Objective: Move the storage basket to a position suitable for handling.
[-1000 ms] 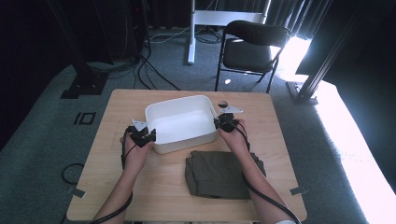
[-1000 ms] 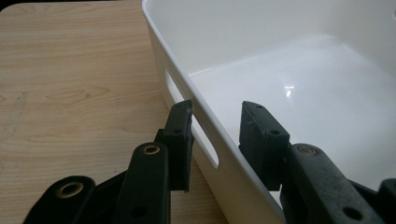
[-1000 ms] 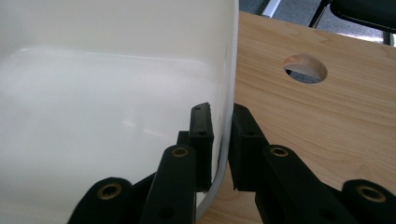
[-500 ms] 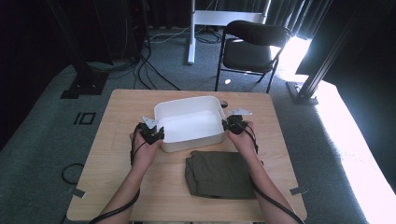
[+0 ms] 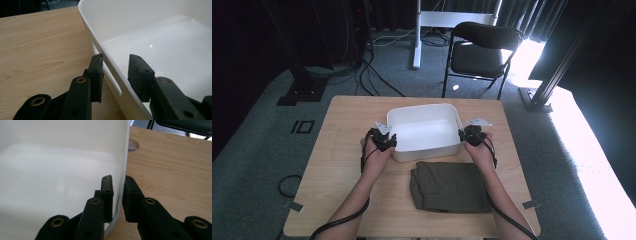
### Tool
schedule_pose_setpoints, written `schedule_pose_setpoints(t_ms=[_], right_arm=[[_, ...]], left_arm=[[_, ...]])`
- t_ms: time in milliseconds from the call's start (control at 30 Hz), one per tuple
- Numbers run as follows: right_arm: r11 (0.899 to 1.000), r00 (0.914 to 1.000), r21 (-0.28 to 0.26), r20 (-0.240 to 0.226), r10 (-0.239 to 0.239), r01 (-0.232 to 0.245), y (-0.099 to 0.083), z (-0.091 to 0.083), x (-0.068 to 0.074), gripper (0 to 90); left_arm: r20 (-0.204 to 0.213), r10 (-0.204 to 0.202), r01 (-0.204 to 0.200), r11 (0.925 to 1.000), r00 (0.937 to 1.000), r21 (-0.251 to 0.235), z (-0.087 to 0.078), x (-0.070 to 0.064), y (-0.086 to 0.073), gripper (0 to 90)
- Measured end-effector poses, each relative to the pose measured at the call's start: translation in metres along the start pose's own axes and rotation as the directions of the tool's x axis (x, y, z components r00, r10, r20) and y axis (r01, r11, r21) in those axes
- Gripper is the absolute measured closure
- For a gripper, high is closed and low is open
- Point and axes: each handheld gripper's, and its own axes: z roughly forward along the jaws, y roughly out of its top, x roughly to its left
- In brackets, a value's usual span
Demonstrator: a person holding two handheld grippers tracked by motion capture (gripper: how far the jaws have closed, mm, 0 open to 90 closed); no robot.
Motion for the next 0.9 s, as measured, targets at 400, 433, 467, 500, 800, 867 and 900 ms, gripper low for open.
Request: schedule_pose_setpoints(t_ms=[400,433,467,500,800,867,900], right_arm=[[0.999,0.9988,-0.002,0.028,0.04,-0.04,-0.006,-0.009,-0.015,81.0],[0.999,0.9983,-0.002,0.031,0.049,-0.049,-0.007,-0.01,-0.017,81.1],[0.999,0.9982,-0.003,0.03,0.053,-0.053,-0.008,-0.011,-0.018,81.1],[0.998,0.9977,-0.004,0.029,0.061,-0.061,-0.008,-0.011,-0.02,81.0],[0.997,0.996,-0.007,0.046,0.076,-0.076,-0.012,-0.017,-0.031,80.9],[0.996,0.9948,-0.006,0.056,0.085,-0.085,-0.013,-0.019,-0.035,81.1],[0.997,0.9946,-0.008,0.062,0.083,-0.083,-0.014,-0.02,-0.037,81.1]], left_arm=[[0.022,0.044,-0.044,0.999,0.9988,-0.003,0.012,-0.013,0.01,67.0],[0.027,0.05,-0.05,0.9987,0.9984,-0.002,0.013,-0.014,0.011,66.7],[0.034,0.046,-0.046,0.9989,0.9984,-0.005,0.014,-0.014,0.012,66.7],[0.039,0.042,-0.042,0.9991,0.9984,-0.007,0.014,-0.014,0.012,66.7],[0.061,0.054,-0.054,0.9985,0.9966,-0.007,0.024,-0.024,0.02,66.8],[0.065,0.065,-0.065,0.9979,0.9958,-0.002,0.027,-0.029,0.023,66.8],[0.065,0.07,-0.07,0.9976,0.9955,-0.002,0.028,-0.03,0.024,66.8]])
